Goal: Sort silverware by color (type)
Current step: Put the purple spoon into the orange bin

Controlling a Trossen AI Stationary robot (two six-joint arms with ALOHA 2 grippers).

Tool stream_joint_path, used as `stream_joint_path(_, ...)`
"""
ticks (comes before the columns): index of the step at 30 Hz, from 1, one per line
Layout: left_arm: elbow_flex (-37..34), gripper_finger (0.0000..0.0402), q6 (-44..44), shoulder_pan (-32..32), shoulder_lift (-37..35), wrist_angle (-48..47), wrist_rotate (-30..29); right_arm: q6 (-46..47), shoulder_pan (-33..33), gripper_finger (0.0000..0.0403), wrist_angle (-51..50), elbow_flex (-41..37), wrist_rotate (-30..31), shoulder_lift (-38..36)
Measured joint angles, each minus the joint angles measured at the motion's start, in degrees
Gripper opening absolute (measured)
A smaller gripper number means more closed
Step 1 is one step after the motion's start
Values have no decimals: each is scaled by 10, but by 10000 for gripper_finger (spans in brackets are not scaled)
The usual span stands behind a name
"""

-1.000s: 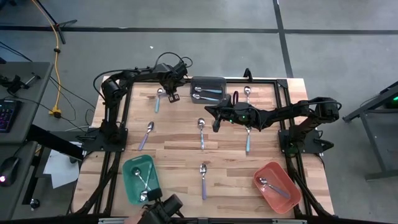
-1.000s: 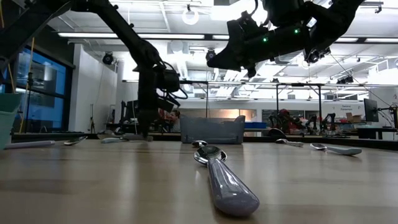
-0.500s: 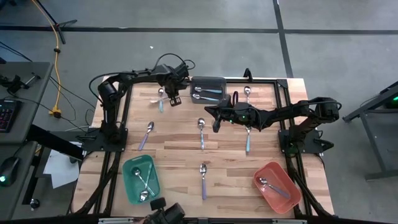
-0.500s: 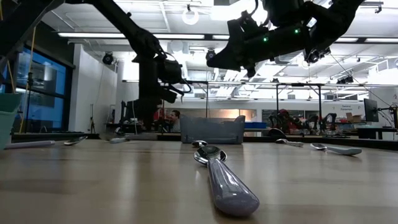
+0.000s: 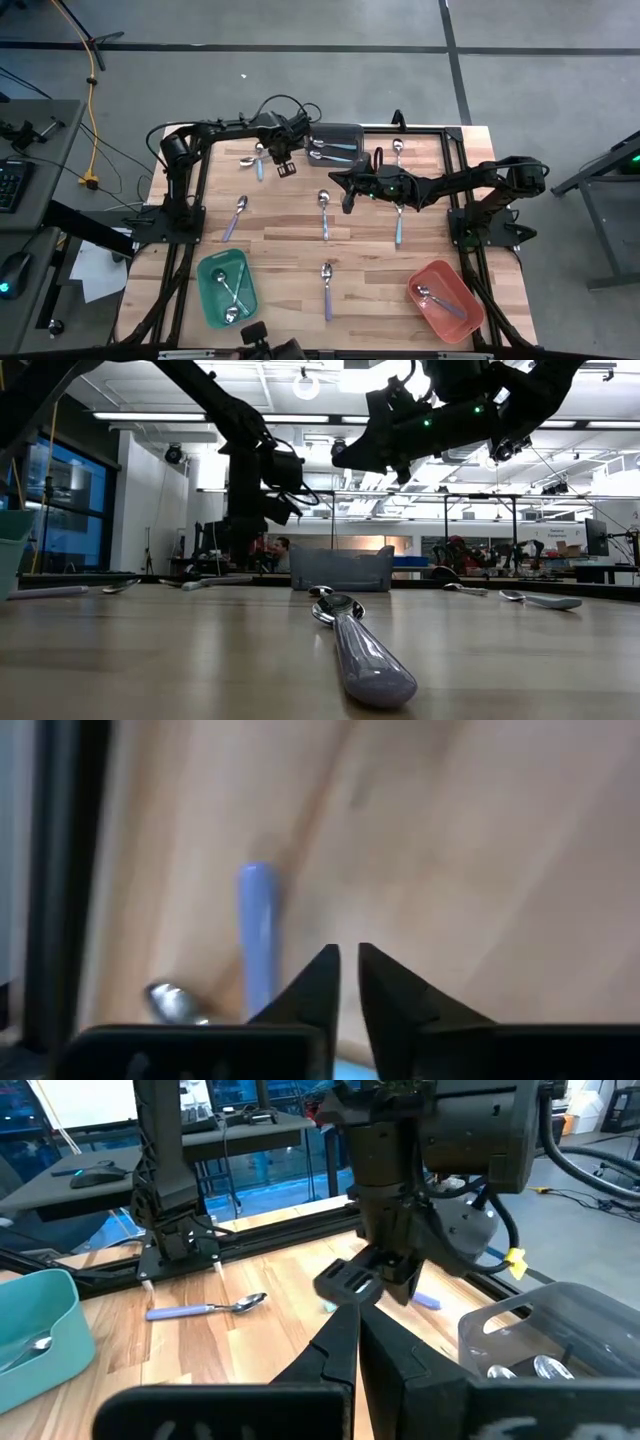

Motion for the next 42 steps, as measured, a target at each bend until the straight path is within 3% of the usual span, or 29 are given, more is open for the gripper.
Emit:
stream_joint_path(10,0,155,28,51,29,34,-5,0,0,0,0,0,0,0)
stream_joint_path(17,1,181,44,59,59,32,-24,0,0,0,0,0,0,0)
stream_joint_path(23,2,151,55,56,63,33,-34,0,0,0,0,0,0,0)
stream_joint_path(30,1,50,69,56,63,31,-32,0,0,0,0,0,0,0)
stream_joint_path(42,-2,50,56,45,14,11,-46,0,0,0,0,0,0,0)
